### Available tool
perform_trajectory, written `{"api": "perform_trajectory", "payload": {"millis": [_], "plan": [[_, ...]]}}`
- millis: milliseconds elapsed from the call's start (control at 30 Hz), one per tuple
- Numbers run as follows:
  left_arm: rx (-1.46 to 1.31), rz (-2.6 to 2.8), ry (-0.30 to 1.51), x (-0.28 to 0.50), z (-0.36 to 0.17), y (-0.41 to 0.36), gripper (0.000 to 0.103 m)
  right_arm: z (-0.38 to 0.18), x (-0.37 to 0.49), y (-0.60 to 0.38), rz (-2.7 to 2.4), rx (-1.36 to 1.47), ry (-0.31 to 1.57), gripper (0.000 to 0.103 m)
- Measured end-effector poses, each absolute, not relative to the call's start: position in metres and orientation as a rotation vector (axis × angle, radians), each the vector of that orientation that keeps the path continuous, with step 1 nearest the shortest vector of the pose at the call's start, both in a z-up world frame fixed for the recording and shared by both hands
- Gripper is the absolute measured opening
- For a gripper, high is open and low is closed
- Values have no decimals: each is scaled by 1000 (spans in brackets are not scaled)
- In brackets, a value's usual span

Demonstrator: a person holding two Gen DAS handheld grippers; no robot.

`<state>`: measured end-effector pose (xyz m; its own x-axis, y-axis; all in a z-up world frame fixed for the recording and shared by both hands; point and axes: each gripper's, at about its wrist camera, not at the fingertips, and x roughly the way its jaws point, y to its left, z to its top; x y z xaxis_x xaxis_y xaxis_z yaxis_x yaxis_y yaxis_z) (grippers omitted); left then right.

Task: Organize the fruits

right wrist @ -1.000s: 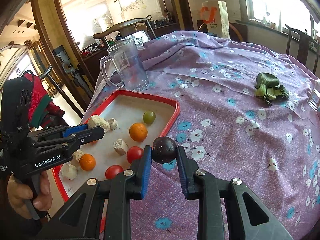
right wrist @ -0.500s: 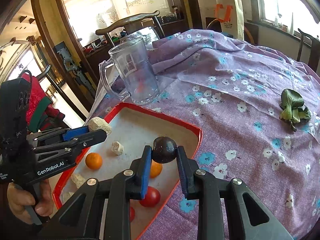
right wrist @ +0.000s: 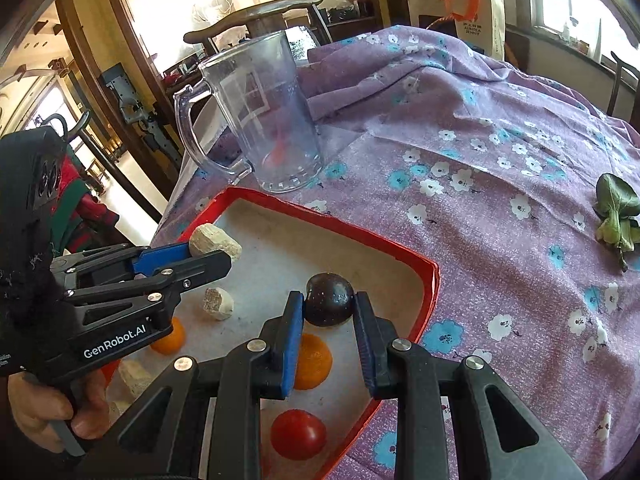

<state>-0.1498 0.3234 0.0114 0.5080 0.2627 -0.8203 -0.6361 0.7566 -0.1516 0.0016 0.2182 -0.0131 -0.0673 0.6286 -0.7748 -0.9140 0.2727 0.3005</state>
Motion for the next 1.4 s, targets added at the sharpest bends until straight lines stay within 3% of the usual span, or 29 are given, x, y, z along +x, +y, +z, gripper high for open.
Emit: {"api": "perform_trajectory", "payload": {"millis": [367,467,500,567,633,733,967,1100,1233,1400], "plan": [[-489,569,912,-147,0,327,31,-16,-1,219,1310,-394,984,29],[-485,587,916,-148,1,326,47,-14,-2,217,1316,-396,976,34],[-479,596,911,-149,2,325,48,-13,-2,216,1317,-398,972,35],[-480,601,912,-152,3,323,63,-11,-3,213,1322,-395,968,36],[-480,610,901,-156,6,321,72,-9,-3,210,1329,-394,965,38],[-475,607,887,-164,9,315,73,-6,-6,202,1350,-400,953,42],[-489,588,841,-193,18,297,73,8,-16,177,1433,-404,899,61],[-488,585,812,-217,28,282,75,13,-21,162,1474,-423,860,64],[-472,604,781,-243,38,261,82,13,-28,145,1526,-450,823,70],[-433,619,757,-270,46,232,92,12,-39,123,1565,-501,770,86]]}}
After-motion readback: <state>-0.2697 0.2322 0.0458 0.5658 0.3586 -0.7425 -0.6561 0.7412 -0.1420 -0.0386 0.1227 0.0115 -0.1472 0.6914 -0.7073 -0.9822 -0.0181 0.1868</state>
